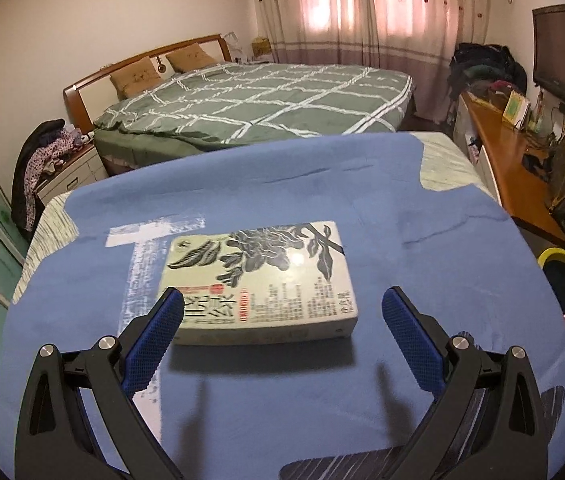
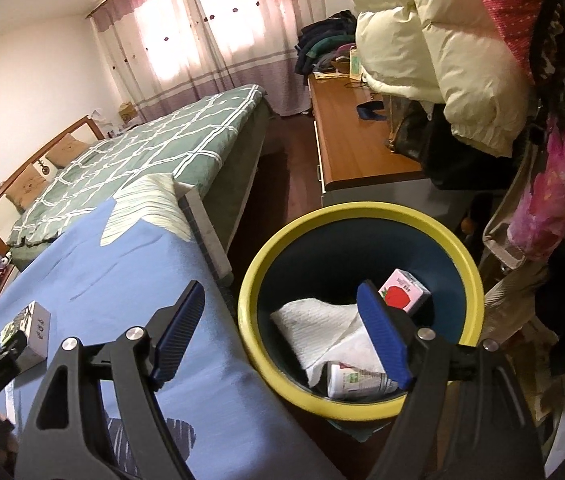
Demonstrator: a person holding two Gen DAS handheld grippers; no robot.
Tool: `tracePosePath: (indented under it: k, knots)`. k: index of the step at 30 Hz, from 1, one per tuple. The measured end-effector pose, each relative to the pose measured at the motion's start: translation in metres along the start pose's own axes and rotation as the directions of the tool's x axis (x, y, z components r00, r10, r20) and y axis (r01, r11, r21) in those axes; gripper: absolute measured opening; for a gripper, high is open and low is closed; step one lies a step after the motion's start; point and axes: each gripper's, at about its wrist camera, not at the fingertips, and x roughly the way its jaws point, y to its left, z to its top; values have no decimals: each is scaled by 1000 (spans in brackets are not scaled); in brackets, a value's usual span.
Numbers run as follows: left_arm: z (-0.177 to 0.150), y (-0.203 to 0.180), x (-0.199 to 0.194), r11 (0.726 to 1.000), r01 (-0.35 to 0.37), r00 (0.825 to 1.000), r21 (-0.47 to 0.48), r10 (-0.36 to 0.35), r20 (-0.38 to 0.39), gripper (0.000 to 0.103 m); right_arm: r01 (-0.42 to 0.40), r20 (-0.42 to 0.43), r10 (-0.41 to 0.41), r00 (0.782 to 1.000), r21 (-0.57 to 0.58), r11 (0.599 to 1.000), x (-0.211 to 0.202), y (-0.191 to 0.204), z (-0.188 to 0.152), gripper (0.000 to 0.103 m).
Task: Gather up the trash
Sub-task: 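Grasp the cream flower-printed tissue box with the left gripper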
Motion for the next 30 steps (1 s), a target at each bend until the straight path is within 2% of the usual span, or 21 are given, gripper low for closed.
tracePosePath:
  k: [4, 8, 12, 18, 19, 21, 23, 27, 30]
  knots:
    - [0, 7, 6, 1000, -26, 999, -2, 26, -21, 98, -8, -1, 8, 1000, 3, 1000, -1, 0, 0, 75]
    - [-6, 37, 4, 999, -28, 999, -23, 27, -45, 98, -16, -3, 16, 1000, 4, 1000, -1, 1, 0, 75]
    - [-21, 82, -3, 998, -40, 996, -56, 36, -80, 98, -18, -8, 18, 1000, 4, 1000, -2, 2, -1, 76]
    - [-40, 158, -12, 980, -157, 984, -121, 145, -103, 98, -9, -8, 9, 1000, -2, 1000, 0, 3, -1, 76]
    - [-42, 167, -12, 977, -164, 983, -139, 150, -106, 98, -8, -8, 8, 1000, -3, 1000, 0, 4, -2, 76]
    - [-41, 182, -15, 972, -134, 987, -193, 115, -108, 98, -3, -6, 3, 1000, -4, 1000, 0, 4, -2, 76]
    - [-37, 180, -20, 971, -95, 993, -219, 77, -91, 98, 5, -8, -5, 1000, -6, 1000, 1, 4, -2, 76]
    - [-19, 146, -19, 972, -20, 998, -235, 4, -68, 98, 13, -11, -13, 1000, -19, 1000, 3, 5, -3, 76]
    - [-4, 115, -6, 966, -17, 997, -258, -3, -78, 98, 10, -13, -10, 1000, -27, 1000, 3, 6, -4, 77]
